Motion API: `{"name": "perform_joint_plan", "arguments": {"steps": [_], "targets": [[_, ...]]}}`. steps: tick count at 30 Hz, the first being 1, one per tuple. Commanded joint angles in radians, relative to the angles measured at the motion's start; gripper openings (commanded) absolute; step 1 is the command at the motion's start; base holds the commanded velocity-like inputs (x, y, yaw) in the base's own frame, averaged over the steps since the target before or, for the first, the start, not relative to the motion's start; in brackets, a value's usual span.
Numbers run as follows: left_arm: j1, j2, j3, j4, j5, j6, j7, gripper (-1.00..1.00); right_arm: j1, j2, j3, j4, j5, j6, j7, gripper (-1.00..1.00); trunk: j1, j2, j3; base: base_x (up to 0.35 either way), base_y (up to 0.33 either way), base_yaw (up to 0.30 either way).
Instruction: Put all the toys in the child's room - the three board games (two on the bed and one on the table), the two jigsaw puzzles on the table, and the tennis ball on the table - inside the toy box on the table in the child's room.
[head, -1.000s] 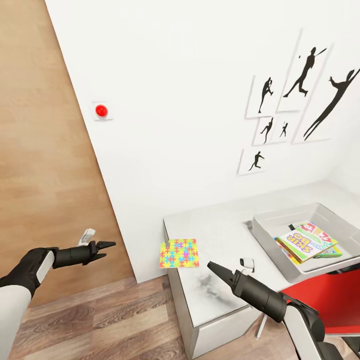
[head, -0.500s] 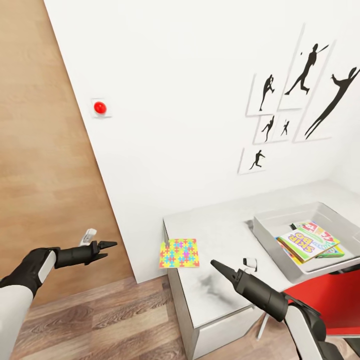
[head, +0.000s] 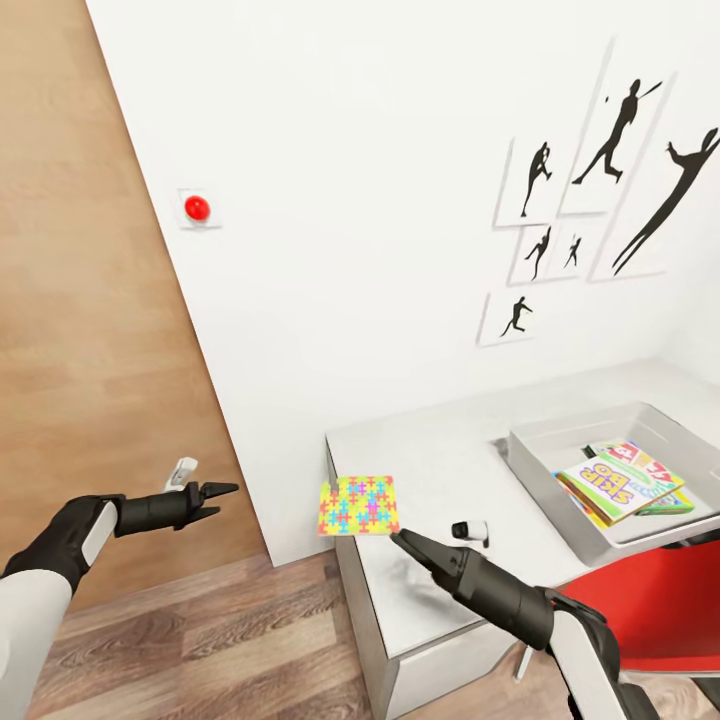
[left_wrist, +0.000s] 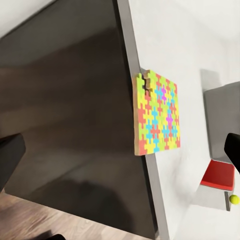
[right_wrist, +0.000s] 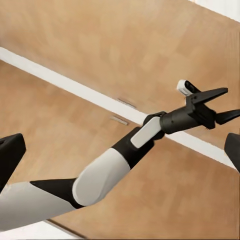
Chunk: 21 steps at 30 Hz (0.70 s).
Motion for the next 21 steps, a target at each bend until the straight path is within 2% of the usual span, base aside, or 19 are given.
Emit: {"name": "perform_joint_plan", "arguments": {"steps": [1,4,8,21], "targets": [[-0.001,0.000,0.002,0.000,0.001,0.005,-0.002,1.00,0.000,0.001,0.004,0.000,-0.016,0.015,0.001,1.00,0.004,-0.008,-0.005,0.000,0.000,0.000],[-0.001,-0.001,0.002,0.000,0.001,0.005,-0.002,1.00,0.001,0.003,0.014,-0.001,-0.045,0.035,0.002,1.00,0.016,-0.029,-0.014,0.000,0.000,0.000],[-0.001,-0.005,0.001,0.000,0.001,0.005,-0.002,1.00,0.003,0.004,0.020,-0.001,-0.064,0.047,0.002,1.00,0.031,-0.057,-0.026,0.000,0.000,0.000],[-0.001,-0.015,0.001,0.000,0.001,0.005,-0.004,1.00,0.003,0.005,0.024,-0.001,-0.077,0.052,0.001,1.00,0.081,-0.148,-0.067,0.000,0.000,0.000]]}}
